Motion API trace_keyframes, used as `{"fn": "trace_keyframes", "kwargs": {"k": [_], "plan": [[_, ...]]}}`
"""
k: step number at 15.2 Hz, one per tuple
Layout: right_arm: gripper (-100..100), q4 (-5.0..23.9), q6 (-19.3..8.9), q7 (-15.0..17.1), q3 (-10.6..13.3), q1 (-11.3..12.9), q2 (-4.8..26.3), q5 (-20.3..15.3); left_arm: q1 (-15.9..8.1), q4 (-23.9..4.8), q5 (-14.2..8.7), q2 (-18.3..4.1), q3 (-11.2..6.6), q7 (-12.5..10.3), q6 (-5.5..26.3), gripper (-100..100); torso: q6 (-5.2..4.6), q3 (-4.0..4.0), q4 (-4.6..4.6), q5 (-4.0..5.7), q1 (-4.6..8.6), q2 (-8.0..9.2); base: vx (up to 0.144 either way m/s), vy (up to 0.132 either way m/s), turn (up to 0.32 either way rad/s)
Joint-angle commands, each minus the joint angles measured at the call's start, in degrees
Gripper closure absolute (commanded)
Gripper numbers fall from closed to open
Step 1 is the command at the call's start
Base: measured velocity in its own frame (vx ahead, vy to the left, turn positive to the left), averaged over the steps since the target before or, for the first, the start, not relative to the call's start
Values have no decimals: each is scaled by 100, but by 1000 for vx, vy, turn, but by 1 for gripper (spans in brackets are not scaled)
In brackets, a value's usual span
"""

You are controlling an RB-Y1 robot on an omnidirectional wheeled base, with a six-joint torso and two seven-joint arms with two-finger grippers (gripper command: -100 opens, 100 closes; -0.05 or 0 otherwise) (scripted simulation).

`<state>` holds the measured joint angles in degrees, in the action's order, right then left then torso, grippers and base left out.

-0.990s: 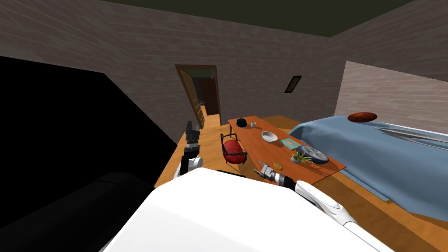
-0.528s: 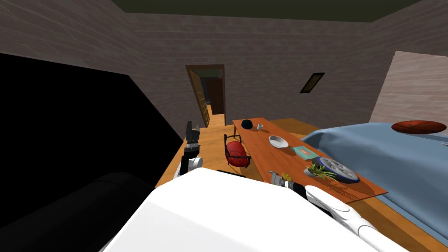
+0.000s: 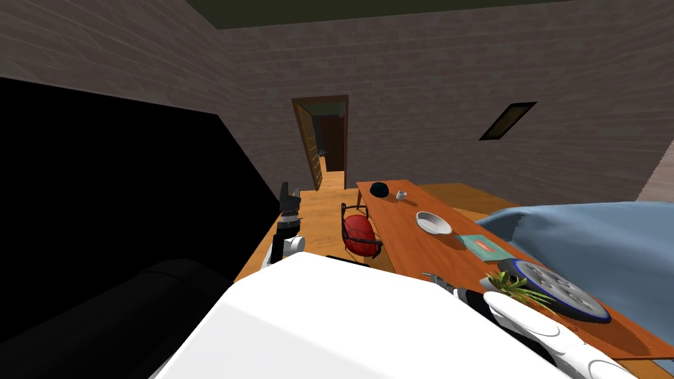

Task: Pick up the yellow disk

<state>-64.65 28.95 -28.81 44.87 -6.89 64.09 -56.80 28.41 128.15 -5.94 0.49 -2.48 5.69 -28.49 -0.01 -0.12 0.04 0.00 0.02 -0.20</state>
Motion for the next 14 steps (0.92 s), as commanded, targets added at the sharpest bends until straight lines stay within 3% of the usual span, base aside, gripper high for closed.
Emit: {"fn": "trace_keyframes", "kwargs": {"k": [1, 2, 4, 8, 14], "plan": [[-100, 286, 39, -101, 188, 110, 57, -206, 0, 0, 0, 0, 0, 0, 0, 0, 0, 0, 0, 0, 0, 0, 33, -16, 150], [-100, 345, 39, -101, 188, 110, 57, -206, -1, 0, 0, 0, 0, 0, 0, 0, 3, 1, -1, -2, -2, 1, 35, -18, 162], [-100, 693, 24, -215, 487, 180, 205, -519, -1, 0, 0, 0, 1, 0, 0, 0, 3, 1, -1, -1, -2, 1, 48, -26, 274], [-100, 845, 15, -265, 624, 205, 252, -657, 0, 0, 0, 0, 0, 0, 0, 0, 0, -1, 0, -1, 0, -2, 45, -33, 128], [-100, 1345, -28, -433, 1114, 256, 310, -1120, -1, 0, 0, 0, 0, 0, 0, 0, 3, 2, -1, 0, -2, 2, 32, -28, 149]]}}
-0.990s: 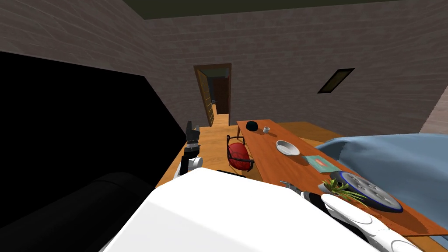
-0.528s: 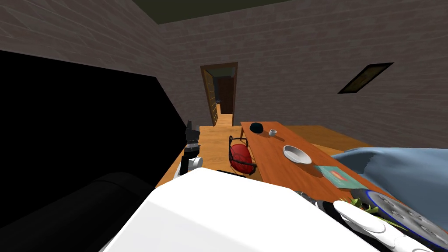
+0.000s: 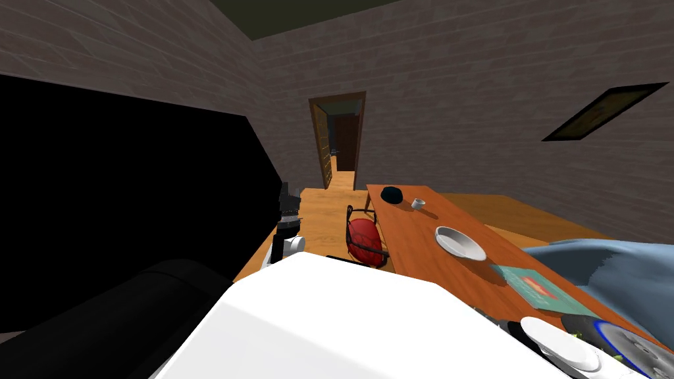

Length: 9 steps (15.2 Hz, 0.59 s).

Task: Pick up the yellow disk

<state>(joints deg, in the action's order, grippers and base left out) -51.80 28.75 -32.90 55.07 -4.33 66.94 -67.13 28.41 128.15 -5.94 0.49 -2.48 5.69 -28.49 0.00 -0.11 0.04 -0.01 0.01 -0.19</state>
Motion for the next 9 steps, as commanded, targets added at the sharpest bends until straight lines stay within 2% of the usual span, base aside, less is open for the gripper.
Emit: {"fn": "trace_keyframes", "kwargs": {"k": [1, 2, 3, 6, 7, 8, 9], "plan": [[-100, 121, -16, -46, 160, 2, 18, -144, 0, 0, 0, 0, 0, 0, 0, 0, 0, 0, 0, 0, 0, 0, 38, -37, 108], [-100, 45, -5, -38, 63, -17, 22, -55, 0, 0, 0, 0, 0, 0, 0, 0, -2, 0, 0, 0, 0, 1, 21, -23, 35], [-100, 154, -131, -54, 97, -62, -144, -85, 0, 0, 0, 0, 0, 0, 0, 0, -3, 3, -1, 0, -3, 5, 11, -29, 53], [-100, 286, -278, -67, 116, -110, -363, -102, 0, 0, 0, 0, 0, 0, 0, 0, -3, 8, -3, 3, 5, 15, 3, -54, 66], [-100, 248, -209, -73, 99, -93, -285, -87, 0, 0, 0, 0, 0, 0, 0, 0, -3, 9, -3, 4, 6, 17, 2, -33, 15], [100, 265, -223, -86, 98, -96, -304, -86, 0, 0, 0, 0, 0, 0, 0, 0, -3, 10, -4, 2, 2, 17, 1, -12, 2], [100, 265, -224, -86, 98, -96, -303, -86, 0, 0, 0, 0, 0, 0, 0, 0, -3, 10, -4, 0, -5, 18, -4, -7, -21]]}}
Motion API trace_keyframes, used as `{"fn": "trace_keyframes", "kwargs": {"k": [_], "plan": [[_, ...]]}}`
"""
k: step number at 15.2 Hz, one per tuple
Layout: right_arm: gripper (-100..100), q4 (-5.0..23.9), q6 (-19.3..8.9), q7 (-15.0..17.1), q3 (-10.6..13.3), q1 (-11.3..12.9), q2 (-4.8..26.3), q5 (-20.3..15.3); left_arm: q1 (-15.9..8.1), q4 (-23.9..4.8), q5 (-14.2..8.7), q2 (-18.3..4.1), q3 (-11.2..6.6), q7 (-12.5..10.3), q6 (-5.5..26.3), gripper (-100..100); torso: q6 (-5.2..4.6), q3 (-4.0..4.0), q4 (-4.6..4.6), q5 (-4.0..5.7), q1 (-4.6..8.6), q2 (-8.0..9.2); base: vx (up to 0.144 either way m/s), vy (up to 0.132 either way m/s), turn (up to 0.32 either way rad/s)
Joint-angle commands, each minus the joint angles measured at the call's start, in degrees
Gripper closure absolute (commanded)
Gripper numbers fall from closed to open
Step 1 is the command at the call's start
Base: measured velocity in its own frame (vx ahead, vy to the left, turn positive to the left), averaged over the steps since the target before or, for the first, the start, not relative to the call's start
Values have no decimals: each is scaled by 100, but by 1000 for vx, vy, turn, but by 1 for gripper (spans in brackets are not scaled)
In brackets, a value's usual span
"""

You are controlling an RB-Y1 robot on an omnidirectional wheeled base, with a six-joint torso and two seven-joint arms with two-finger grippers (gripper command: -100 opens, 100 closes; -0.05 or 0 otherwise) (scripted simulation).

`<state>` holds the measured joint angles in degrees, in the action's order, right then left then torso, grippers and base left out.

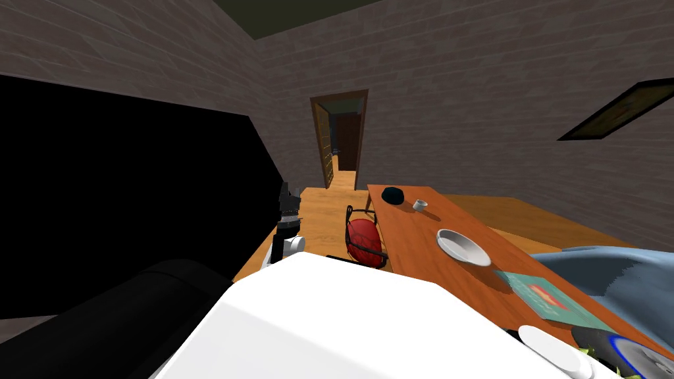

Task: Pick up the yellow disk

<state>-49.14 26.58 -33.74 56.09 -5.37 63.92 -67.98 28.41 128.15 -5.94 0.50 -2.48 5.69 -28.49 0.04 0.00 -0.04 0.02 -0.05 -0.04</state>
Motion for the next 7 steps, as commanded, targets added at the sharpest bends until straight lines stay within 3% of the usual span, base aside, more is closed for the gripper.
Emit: {"fn": "trace_keyframes", "kwargs": {"k": [1, 3, 4, 6, 7], "plan": [[100, 0, 0, 0, 0, 0, 0, 0, 0, 0, 0, 0, 0, 0, 0, 0, 0, 0, 0, 0, 0, 0, 0, 0, 0], [100, 0, -2, 3, -3, 2, 0, 1, 0, 0, 0, 0, 0, 0, 0, 0, 0, -1, 2, 0, -1, -1, 0, 0, 0], [100, -139, 116, 33, -10, 52, 201, 4, 0, 0, 0, 0, 0, 0, 0, 0, -1, -2, 2, 0, -2, -1, -4, 37, -57], [100, -192, 175, 38, -17, 71, 289, 11, 0, 0, 0, 0, 0, 0, 0, 0, -4, -2, 2, -7, -21, -1, -1, 57, -70], [100, -116, 128, -14, -31, 50, 202, 21, 0, 0, 0, 1, 0, 0, 0, 0, -4, -2, 3, -8, -27, -1, -3, 33, -21]]}}
